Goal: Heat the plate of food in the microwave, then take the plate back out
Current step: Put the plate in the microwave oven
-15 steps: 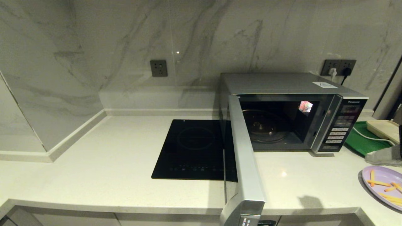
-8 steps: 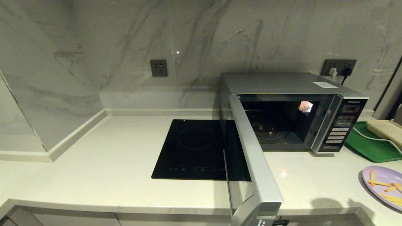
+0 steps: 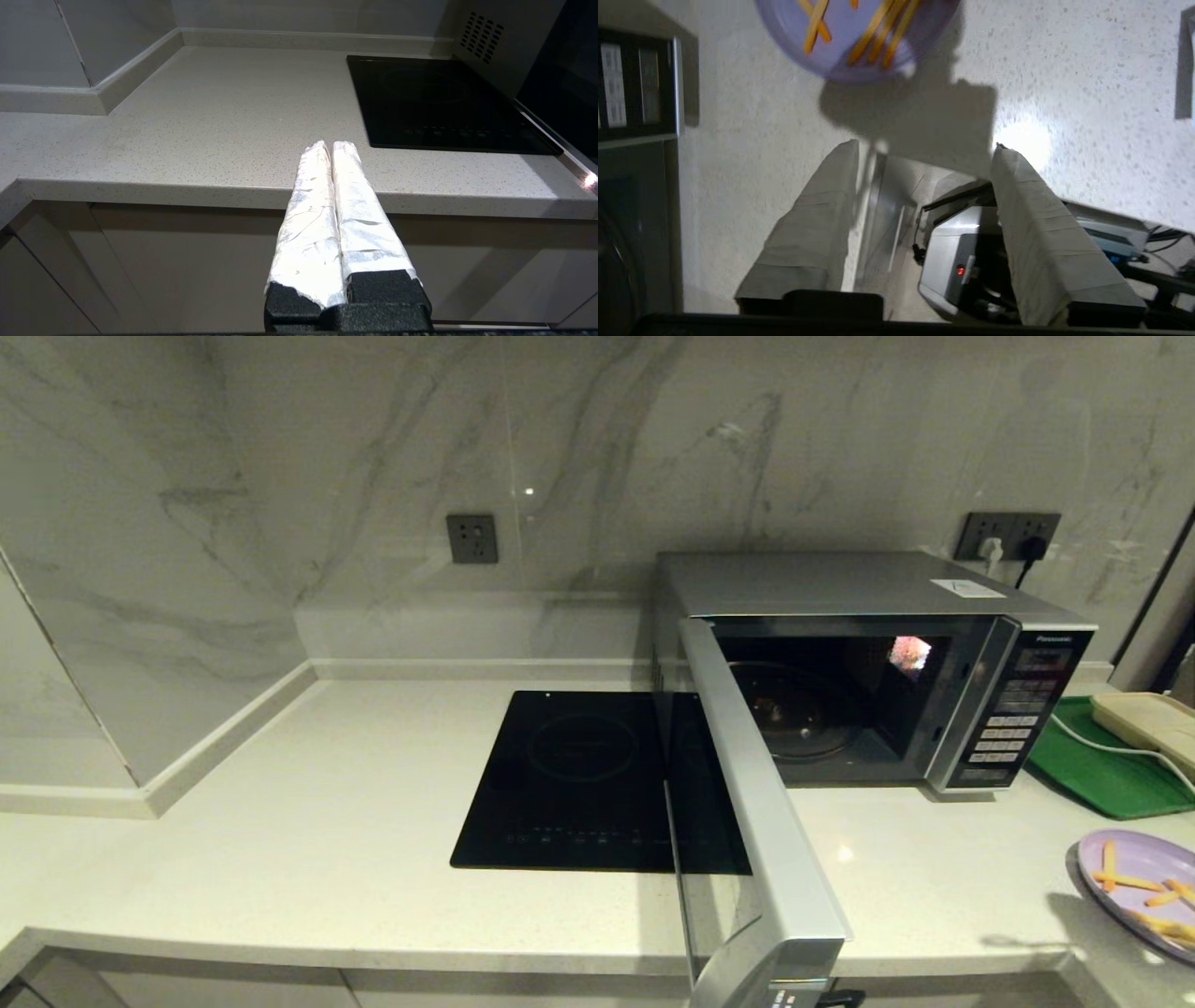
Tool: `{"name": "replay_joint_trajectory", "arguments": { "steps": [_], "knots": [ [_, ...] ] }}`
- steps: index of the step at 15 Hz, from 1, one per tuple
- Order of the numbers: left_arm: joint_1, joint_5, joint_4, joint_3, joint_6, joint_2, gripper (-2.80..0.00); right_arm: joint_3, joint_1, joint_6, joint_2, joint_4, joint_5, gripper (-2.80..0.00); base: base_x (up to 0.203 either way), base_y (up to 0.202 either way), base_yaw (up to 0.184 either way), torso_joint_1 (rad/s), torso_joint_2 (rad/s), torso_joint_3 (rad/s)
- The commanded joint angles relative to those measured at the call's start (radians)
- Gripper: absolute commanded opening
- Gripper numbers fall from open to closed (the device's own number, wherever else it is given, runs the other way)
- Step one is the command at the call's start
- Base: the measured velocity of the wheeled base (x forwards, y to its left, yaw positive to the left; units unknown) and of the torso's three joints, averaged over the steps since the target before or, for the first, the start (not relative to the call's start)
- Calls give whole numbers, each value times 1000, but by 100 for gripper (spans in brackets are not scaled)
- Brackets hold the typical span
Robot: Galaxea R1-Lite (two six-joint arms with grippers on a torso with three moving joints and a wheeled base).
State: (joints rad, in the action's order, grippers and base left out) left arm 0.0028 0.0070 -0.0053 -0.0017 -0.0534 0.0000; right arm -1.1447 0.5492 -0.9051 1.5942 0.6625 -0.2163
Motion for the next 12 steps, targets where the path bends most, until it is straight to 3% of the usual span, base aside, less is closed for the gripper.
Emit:
{"name": "replay_joint_trajectory", "arguments": {
  "steps": [1,3,5,12],
  "knots": [
    [0,1,-1,0,0,0,-280,-10,160,49,144,-37,76,0,0,0,0,0,0,0],
    [0,2,-1,0,0,0,-280,-34,271,86,247,-74,109,0,0,0,0,0,0,0],
    [0,1,-1,0,0,0,-280,-59,333,124,314,-98,144,0,0,0,0,0,0,0],
    [0,1,-1,0,0,0,-280,-90,353,144,467,-152,147,0,0,0,0,0,0,0]
  ]
}}
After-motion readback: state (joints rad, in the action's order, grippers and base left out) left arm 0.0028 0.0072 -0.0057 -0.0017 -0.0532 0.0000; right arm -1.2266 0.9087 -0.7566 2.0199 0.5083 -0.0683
